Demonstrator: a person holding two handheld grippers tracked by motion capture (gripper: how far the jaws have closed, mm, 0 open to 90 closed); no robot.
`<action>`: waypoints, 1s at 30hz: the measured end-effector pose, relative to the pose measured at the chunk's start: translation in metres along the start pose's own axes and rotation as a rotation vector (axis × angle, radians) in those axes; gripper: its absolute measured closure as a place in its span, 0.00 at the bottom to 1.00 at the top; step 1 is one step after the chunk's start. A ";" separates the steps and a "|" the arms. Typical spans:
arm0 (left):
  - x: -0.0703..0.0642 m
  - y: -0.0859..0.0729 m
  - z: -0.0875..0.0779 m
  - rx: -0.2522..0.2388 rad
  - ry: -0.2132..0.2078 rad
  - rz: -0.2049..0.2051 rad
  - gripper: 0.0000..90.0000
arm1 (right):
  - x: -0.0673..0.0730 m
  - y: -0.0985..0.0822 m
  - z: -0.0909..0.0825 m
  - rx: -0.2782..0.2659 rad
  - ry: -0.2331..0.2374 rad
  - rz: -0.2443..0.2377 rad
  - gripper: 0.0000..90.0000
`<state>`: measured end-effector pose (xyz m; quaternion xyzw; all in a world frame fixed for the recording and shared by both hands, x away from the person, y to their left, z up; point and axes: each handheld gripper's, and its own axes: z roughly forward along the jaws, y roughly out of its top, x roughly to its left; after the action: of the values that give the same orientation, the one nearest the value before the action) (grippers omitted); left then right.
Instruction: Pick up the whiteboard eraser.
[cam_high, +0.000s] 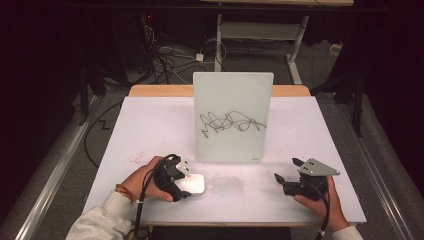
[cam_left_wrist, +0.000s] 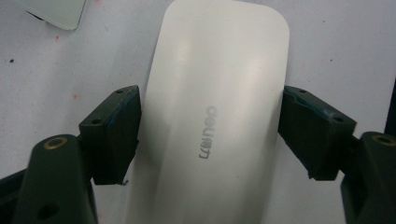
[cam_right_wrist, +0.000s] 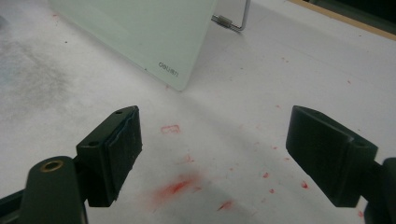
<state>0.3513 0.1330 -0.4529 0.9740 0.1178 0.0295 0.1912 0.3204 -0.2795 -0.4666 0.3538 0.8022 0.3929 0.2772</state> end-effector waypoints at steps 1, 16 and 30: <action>0.001 0.000 0.000 0.002 -0.002 0.016 0.27 | 0.000 0.000 0.000 0.000 0.002 -0.001 0.21; 0.002 0.001 0.000 -0.024 -0.010 0.029 0.32 | 0.001 -0.001 -0.001 -0.001 0.021 -0.001 0.21; -0.006 -0.007 -0.016 -0.133 0.118 -0.004 0.32 | -0.001 0.002 -0.001 -0.013 0.028 0.006 0.21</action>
<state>0.3423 0.1440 -0.4405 0.9554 0.1288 0.0941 0.2485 0.3206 -0.2797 -0.4644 0.3489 0.8024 0.4039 0.2670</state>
